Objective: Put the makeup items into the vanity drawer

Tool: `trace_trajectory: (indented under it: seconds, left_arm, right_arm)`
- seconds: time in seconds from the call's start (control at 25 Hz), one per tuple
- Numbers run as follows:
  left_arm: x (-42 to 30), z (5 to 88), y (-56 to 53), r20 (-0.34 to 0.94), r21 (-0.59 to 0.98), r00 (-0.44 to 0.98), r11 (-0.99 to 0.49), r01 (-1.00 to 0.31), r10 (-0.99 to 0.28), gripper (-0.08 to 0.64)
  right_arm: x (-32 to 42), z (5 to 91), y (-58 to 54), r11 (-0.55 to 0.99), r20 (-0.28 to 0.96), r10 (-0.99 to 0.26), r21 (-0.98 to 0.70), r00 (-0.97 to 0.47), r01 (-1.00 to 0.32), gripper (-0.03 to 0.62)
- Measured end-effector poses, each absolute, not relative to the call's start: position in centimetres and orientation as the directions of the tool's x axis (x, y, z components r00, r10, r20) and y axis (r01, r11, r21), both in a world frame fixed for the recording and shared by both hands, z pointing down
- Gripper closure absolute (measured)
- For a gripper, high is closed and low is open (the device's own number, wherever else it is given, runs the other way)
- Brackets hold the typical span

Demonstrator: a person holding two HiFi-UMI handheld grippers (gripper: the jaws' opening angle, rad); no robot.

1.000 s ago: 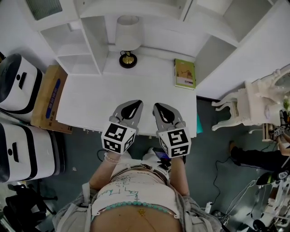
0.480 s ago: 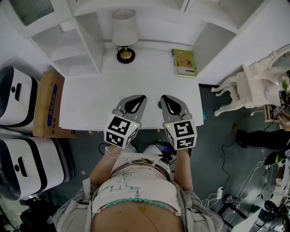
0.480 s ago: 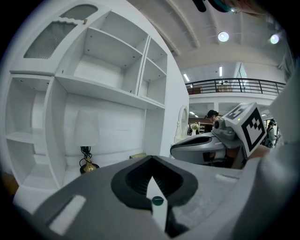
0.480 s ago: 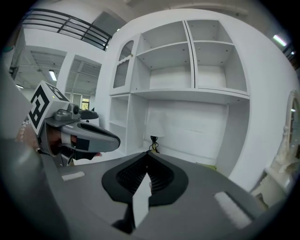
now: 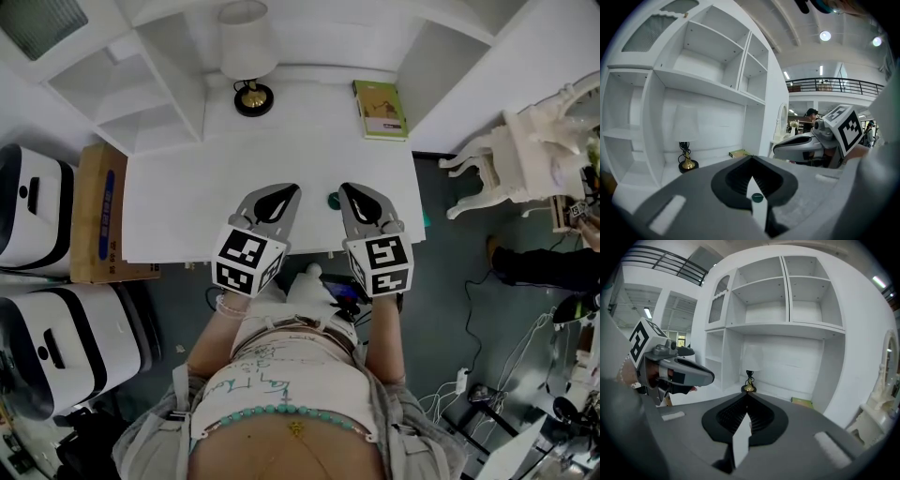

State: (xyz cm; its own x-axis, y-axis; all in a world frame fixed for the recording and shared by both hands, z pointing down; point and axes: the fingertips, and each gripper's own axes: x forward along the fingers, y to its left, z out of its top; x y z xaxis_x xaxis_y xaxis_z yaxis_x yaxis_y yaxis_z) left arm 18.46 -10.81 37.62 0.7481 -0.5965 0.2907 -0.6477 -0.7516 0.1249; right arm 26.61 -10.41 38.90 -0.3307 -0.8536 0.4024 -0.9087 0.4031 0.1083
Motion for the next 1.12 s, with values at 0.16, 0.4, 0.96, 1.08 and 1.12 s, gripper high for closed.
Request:
trace_trajectory:
  seconds: [0.16,0.4,0.96,1.08,1.12]
  left_arm:
    - [18.8,37.8,-11.4,0.3,0.145,0.732,-0.729,-0.669,-0.612,0.559]
    - [18.3,37.6,-12.9,0.324,0.129,0.677,-0.678,-0.724,-0.661,0.559]
    - [18.0,39.2,-13.2,0.374,0.129,0.62,-0.624,-0.771,-0.689,0.559]
    - [17.9,39.5,-13.1,0.388,0.125,0.608,-0.614,-0.779,-0.693,0.559]
    - [17.8,39.6,-13.1,0.391,0.124,0.604,-0.611,-0.782,-0.695,0.559]
  right_arm:
    - [27.4,39.0,-11.9,0.432,0.409,-0.839,0.103,-0.358,-0.896,0.565]
    - [28.7,38.6,-13.8,0.464,0.417,-0.822,0.093,-0.388,-0.881,0.565]
    - [30.2,44.3,-15.6,0.527,0.524,-0.746,0.088,-0.411,-0.845,0.565]
    - [30.4,45.8,-15.9,0.532,0.551,-0.73,0.086,-0.404,-0.843,0.565]
    - [30.5,46.2,-16.0,0.534,0.558,-0.725,0.083,-0.405,-0.841,0.565]
